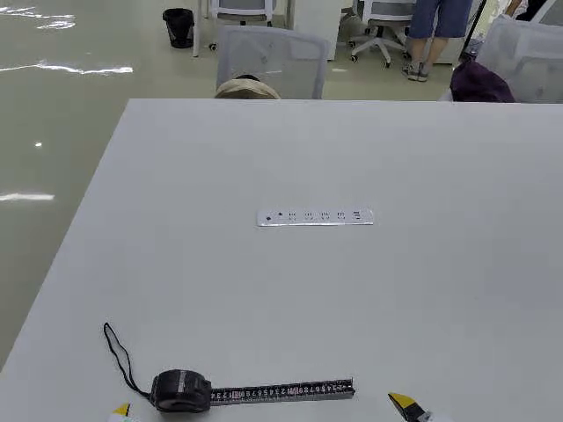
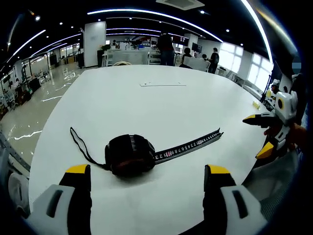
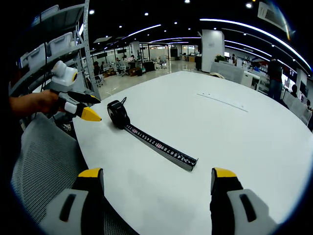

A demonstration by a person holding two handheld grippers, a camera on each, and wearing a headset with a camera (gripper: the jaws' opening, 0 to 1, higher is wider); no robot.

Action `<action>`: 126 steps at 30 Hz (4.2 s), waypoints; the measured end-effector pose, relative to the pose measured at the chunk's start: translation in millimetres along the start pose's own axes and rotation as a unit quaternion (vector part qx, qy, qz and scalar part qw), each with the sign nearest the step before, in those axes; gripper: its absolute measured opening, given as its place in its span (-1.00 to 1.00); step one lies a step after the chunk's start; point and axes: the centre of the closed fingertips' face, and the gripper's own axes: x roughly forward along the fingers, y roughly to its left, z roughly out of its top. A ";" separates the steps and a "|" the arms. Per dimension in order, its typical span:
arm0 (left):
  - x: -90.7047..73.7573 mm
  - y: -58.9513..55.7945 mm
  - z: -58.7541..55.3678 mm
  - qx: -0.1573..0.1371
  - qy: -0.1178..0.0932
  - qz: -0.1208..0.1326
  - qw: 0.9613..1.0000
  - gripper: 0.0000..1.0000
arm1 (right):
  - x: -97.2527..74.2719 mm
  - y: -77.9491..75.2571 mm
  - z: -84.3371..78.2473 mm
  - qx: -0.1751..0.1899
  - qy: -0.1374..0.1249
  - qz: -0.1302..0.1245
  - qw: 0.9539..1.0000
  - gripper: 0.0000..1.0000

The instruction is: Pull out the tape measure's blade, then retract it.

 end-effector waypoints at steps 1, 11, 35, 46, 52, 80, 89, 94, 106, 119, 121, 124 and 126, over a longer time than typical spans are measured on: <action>1.2 0.0 0.1 -0.002 0.001 0.001 1.000 0.89 | 0.2 0.4 0.1 -0.001 0.001 0.002 1.000 0.80; 9.9 0.4 4.9 -0.016 0.006 0.004 1.000 0.82 | 5.9 -4.0 2.9 -0.022 -0.003 0.017 1.000 0.72; 27.3 16.1 14.9 -0.036 -0.006 0.059 0.998 0.73 | 22.8 -25.0 0.0 -0.061 0.001 0.053 0.997 0.37; 34.4 20.5 8.2 -0.040 0.005 0.071 0.997 0.63 | 33.2 -43.8 -2.4 -0.097 0.004 0.071 0.993 0.16; 35.6 28.3 11.4 -0.044 -0.008 0.094 0.995 0.60 | 41.3 -53.7 -8.3 -0.112 0.006 0.087 0.990 0.04; 46.7 38.0 4.5 -0.058 0.004 0.118 0.991 0.47 | 77.8 -70.4 -30.1 -0.227 0.039 0.204 0.951 -0.43; 50.4 35.8 1.3 -0.062 0.011 0.115 0.991 0.44 | 85.6 -69.4 -31.0 -0.240 0.044 0.238 0.940 -0.58; 50.6 35.6 0.4 -0.063 0.010 0.118 0.991 0.43 | 87.7 -67.9 -35.1 -0.247 0.050 0.249 0.935 -0.70; 50.5 36.9 0.9 -0.065 0.001 0.133 0.989 0.41 | 88.5 -68.5 -35.4 -0.249 0.047 0.255 0.933 -0.74; 60.5 40.6 2.5 -0.094 -0.015 0.158 0.983 0.29 | 89.8 -70.4 -34.0 -0.245 0.044 0.245 0.937 -0.74; 62.6 40.9 1.8 -0.099 -0.015 0.162 0.982 0.29 | 90.1 -71.0 -34.5 -0.245 0.045 0.245 0.937 -0.74; 65.4 40.6 0.4 -0.097 -0.014 0.165 0.981 0.30 | 89.6 -70.6 -33.7 -0.244 0.044 0.245 0.937 -0.74; 66.3 40.2 -1.3 -0.098 -0.010 0.167 0.981 0.29 | 89.7 -70.6 -33.9 -0.245 0.044 0.244 0.937 -0.74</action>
